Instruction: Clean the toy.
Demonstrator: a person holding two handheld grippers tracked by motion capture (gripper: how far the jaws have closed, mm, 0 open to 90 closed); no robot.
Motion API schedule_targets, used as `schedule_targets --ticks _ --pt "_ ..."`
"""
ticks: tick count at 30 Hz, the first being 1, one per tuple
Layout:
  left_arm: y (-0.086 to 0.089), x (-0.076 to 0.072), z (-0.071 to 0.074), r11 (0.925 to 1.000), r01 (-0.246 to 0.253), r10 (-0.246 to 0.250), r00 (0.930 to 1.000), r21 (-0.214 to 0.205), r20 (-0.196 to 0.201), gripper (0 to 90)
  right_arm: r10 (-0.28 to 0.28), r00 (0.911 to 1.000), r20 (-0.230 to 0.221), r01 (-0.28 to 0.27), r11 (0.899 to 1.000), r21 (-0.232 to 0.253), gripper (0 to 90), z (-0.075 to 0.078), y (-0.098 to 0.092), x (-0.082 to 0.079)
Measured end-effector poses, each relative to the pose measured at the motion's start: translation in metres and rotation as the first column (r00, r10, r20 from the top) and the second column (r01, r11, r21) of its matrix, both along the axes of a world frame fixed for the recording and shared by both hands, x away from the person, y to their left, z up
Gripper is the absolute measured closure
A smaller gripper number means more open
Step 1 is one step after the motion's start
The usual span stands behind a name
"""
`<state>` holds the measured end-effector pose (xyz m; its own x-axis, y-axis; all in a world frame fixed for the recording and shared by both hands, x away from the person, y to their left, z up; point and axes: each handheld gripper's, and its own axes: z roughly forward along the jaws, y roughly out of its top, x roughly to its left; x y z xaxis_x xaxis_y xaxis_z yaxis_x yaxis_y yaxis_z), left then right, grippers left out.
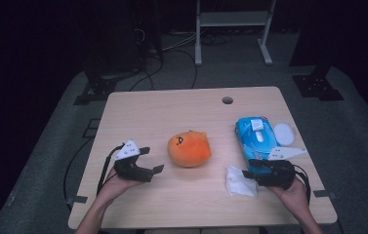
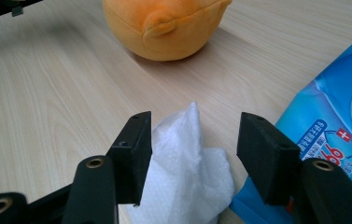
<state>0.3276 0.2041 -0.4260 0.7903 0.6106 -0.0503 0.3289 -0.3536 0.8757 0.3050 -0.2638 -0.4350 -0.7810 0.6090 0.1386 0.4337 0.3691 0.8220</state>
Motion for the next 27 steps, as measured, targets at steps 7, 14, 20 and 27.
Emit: schedule_targets --ticks 7,14,20,27 --pt "0.006 -0.004 -0.006 0.9999 -0.010 0.010 0.9999 0.005 -0.013 11.1 0.000 1.0000 0.006 0.000 1.000 -0.004 42.6 0.000 0.001 -0.001" --pt "0.010 -0.007 -0.014 0.9997 -0.025 0.024 0.9991 -0.001 -0.035 10.9 0.001 0.9999 0.011 -0.001 1.000 -0.004 41.6 0.000 0.001 -0.001" --pt "0.013 -0.008 -0.022 0.9990 -0.045 0.045 0.9981 -0.004 -0.041 10.8 0.001 0.9999 0.016 -0.001 1.000 -0.006 40.4 -0.001 0.002 -0.002" --pt "0.012 -0.009 -0.026 0.9989 -0.046 0.046 0.9978 -0.001 -0.048 10.7 0.007 0.9997 0.022 -0.006 1.000 -0.013 39.8 -0.001 0.004 -0.002"
